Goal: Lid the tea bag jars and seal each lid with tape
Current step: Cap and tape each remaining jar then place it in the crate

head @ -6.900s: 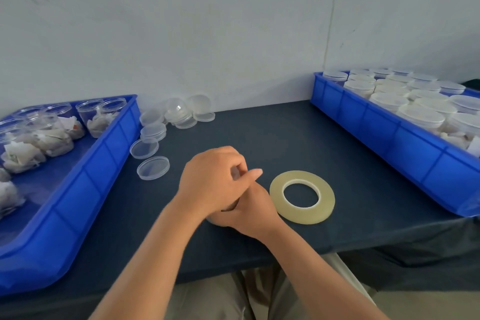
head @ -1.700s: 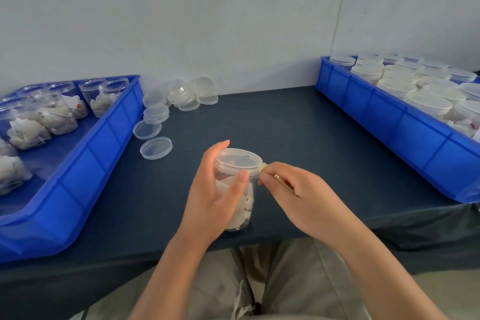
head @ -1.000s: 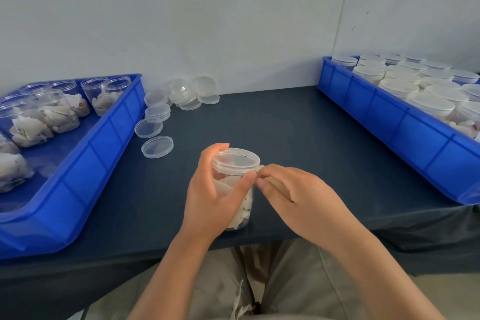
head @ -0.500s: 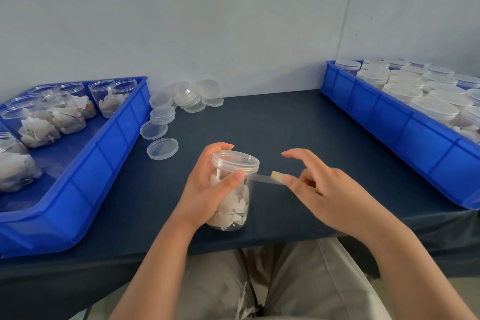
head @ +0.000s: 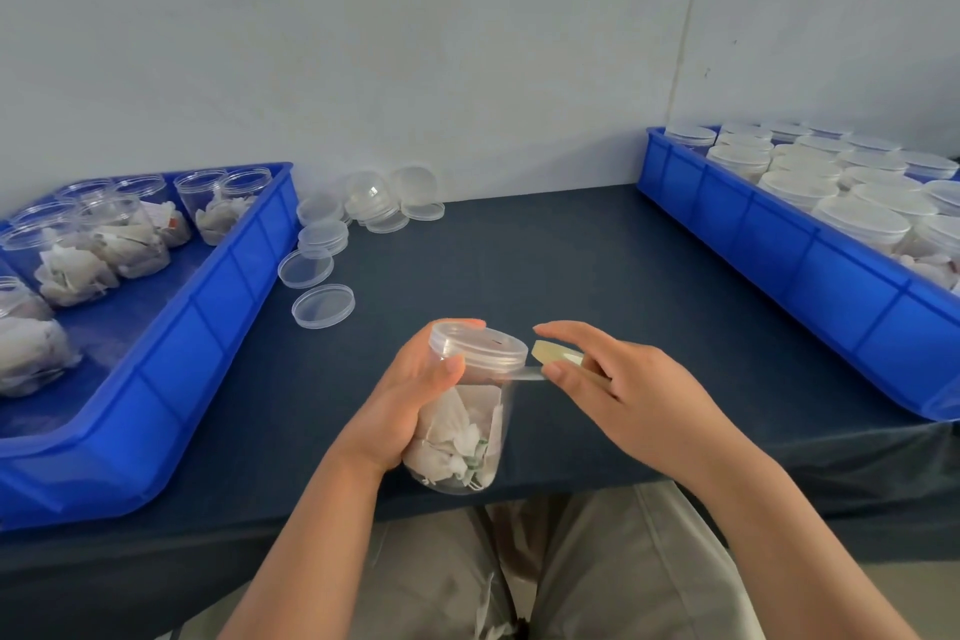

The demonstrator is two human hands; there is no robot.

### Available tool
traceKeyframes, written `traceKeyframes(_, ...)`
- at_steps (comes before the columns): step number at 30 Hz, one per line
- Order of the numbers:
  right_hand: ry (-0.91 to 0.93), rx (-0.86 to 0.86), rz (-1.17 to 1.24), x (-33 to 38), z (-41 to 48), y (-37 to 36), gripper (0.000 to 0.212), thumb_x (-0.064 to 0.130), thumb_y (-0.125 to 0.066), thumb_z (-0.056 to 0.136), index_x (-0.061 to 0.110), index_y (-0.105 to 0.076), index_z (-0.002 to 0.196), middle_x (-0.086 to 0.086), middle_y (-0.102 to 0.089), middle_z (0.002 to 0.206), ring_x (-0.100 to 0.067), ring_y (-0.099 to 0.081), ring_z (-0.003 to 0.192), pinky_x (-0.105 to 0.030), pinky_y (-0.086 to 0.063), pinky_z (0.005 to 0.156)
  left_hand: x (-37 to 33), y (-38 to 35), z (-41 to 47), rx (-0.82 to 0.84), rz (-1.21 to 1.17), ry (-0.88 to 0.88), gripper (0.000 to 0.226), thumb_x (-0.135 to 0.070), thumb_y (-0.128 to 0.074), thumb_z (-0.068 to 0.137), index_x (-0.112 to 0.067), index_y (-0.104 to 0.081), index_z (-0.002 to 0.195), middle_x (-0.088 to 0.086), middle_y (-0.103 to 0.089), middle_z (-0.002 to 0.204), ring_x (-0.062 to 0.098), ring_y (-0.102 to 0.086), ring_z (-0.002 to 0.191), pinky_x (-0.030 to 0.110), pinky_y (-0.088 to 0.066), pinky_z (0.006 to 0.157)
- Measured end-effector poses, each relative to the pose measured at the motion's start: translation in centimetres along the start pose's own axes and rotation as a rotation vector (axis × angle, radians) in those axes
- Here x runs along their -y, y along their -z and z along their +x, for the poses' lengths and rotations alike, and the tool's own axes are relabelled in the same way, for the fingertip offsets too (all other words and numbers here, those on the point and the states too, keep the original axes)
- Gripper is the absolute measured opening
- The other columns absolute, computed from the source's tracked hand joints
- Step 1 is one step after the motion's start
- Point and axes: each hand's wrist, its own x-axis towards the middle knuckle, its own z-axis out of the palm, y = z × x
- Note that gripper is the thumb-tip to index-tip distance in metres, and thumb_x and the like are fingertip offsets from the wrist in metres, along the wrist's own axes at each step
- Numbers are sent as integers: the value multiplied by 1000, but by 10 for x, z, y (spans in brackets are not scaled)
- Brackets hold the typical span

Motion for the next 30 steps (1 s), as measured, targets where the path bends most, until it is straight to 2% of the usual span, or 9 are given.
traceKeyframes(3, 10, 2, -11, 3, -1, -1, 49, 83, -24, 97, 70, -33, 143, 18, -66, 84, -1, -64, 83, -21, -50, 69, 1, -2, 1, 86, -58, 43, 88, -70, -75, 86, -6, -56, 144, 23, -67, 137, 43, -65, 127, 52, -54, 105)
traceKeyframes(7, 53, 9, 12, 10, -5, -2, 48, 76, -25, 102, 69, -31, 149, 27, -70, 117, 1, -63, 108, -21, -53, 87, 0, -1, 4, 157, -75, 24, 80, -67, -72, 91, -9, -58, 144, 21, -66, 139, 38, -65, 127, 47, -54, 104)
traceKeyframes(10, 71, 18, 49, 16, -7, -3, 48, 70, -24, 105, 63, -40, 149, 12, -71, 104, -8, -65, 100, -31, -55, 87, 0, -2, 5, 146, -14, -43, 82, -72, -67, 91, -11, -60, 145, 16, -66, 143, 32, -64, 132, 39, -54, 104)
traceKeyframes(13, 42, -28, 25, 20, -6, -3, 52, 69, -23, 105, 59, -46, 150, 12, -63, 86, -8, -62, 87, -31, -55, 78, 1, -6, 4, 22, 28, -92, 89, -75, -73, 84, -12, -58, 146, 14, -71, 133, 31, -68, 124, 40, -56, 102)
traceKeyframes(15, 10, -51, -7, 21, -6, -2, 55, 69, -21, 104, 57, -49, 150, 13, -59, 81, -7, -60, 83, -31, -54, 75, 1, -7, 1, -106, 86, -151, 73, -66, -72, 89, -19, -59, 143, 7, -74, 124, 22, -71, 115, 35, -57, 97)
traceKeyframes(19, -12, -95, -94, 23, -6, -2, 57, 68, -19, 104, 52, -55, 147, 26, -50, 77, 0, -56, 77, -17, -44, 68, -12, -15, -11, -234, 327, -222, 39, -55, -54, 100, -47, -61, 138, -17, -69, 133, 8, -65, 126, 21, -54, 100)
traceKeyframes(23, -29, -109, -152, 35, -9, -1, 58, 66, -19, 105, 51, -57, 146, 23, -60, 92, -8, -63, 86, -26, -52, 73, -25, -40, -20, -342, 607, -149, 59, -76, -32, 96, -54, -40, 149, -29, -60, 139, -9, -55, 127, 17, -47, 99)
traceKeyframes(26, -8, -128, -197, 46, -14, -4, 56, 64, -19, 107, 51, -54, 148, 14, -67, 96, -13, -67, 85, -33, -57, 73, -29, -56, -19, -454, 681, -118, 85, -92, -42, 77, -45, -38, 148, -27, -58, 132, -4, -59, 118, 19, -47, 89)
traceKeyframes(30, 7, -135, -86, 50, -15, -2, 56, 66, -23, 105, 50, -51, 151, 13, -70, 105, -12, -67, 94, -31, -57, 81, -26, -53, -15, -500, 608, -150, 76, -93, -52, 73, -54, -40, 136, -36, -59, 119, -12, -61, 109, 11, -48, 80)
